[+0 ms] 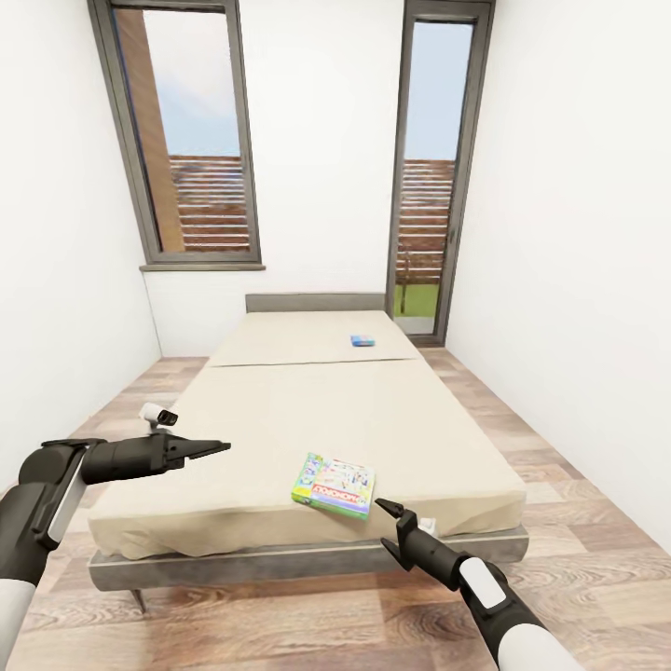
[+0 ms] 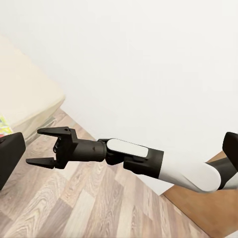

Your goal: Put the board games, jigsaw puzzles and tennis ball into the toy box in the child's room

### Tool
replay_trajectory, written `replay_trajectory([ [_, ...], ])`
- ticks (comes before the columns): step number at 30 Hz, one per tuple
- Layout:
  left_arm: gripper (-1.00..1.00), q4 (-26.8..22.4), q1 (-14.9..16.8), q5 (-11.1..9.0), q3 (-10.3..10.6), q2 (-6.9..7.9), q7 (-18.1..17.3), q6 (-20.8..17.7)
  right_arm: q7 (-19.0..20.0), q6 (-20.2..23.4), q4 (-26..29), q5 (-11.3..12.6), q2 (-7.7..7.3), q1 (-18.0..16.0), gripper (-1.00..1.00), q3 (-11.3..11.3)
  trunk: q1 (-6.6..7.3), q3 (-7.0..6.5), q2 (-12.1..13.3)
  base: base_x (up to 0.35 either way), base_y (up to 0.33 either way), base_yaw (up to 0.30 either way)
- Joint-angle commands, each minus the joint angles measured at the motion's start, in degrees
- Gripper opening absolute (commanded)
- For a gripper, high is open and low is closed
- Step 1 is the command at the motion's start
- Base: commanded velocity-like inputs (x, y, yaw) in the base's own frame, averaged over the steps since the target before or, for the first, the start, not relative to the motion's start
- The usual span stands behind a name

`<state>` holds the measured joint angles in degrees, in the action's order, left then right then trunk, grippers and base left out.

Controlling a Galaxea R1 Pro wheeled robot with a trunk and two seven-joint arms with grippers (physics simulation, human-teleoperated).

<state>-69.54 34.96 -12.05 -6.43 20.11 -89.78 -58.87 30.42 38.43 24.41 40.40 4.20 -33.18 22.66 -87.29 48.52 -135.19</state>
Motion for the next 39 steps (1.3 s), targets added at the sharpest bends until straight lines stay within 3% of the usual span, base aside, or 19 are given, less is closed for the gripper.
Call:
replay_trajectory([
  [1, 1.0, 0.0, 0.03, 0.01, 0.02, 0.02, -0.22, -0.62, -0.01, 0.42, 0.03, 0.03, 0.07, -0.04, 1.0, 0.38, 0.01, 0.06, -0.03, 0.066, 0.096, 0.0],
  [39, 1.0, -0.06, 0.03, 0.01, 0.06, 0.02, -0.22, -0.63, -0.01, 0.42, 0.05, 0.03, 0.01, -0.04, 1.0, 0.37, 0.01, 0.06, -0.03, 0.041, 0.044, 0.0],
])
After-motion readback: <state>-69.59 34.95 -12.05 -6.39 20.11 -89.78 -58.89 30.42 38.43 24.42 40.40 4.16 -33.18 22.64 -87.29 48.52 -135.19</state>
